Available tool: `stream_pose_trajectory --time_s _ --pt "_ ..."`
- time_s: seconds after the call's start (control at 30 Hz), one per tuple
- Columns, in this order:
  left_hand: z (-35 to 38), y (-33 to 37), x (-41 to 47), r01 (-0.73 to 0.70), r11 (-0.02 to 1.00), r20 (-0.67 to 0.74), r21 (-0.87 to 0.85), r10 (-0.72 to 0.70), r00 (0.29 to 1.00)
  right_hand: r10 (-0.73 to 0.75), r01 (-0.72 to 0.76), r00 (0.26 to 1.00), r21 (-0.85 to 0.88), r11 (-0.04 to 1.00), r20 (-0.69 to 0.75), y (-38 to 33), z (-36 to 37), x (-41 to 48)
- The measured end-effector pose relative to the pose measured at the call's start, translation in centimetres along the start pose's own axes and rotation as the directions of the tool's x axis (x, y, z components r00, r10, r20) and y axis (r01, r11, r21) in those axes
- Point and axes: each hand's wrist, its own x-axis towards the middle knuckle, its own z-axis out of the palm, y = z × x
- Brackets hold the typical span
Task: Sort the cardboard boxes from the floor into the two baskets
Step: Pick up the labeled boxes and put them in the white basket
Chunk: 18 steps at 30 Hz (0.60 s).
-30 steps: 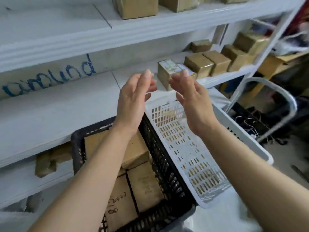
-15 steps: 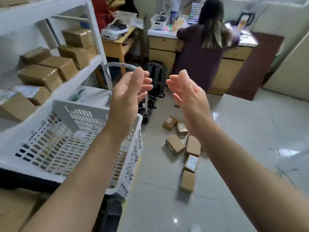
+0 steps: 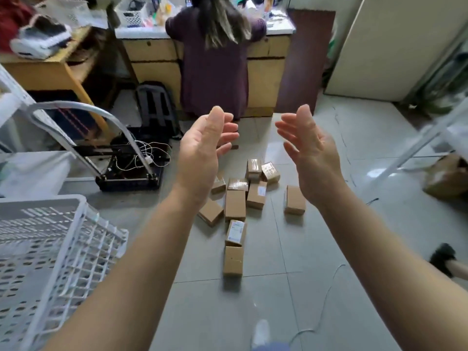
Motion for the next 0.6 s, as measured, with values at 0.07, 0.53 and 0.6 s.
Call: stream_pose_trajectory --time_s 0.07,0.53,0.6 --pt "1.9 -1.1 0.8 0.026 1.0 -0.009 -0.009 -0.026 1.0 0.021 -0.02 1.0 0.019 1.0 -0.021 0.4 -2.0 1.4" --pt "5.1 -6.3 9.3 0.168 0.985 -0.035 -0.039 -0.169 0.985 0.134 -0.133 0.986 0.018 0.991 -0.094 3.9 -4.2 11.0" --pt "5.4 -6.8 10.7 0.174 0.984 -0.022 -0.033 -0.175 0.984 0.13 -0.131 0.985 0.005 0.991 -0.114 4.1 -4.2 12.5"
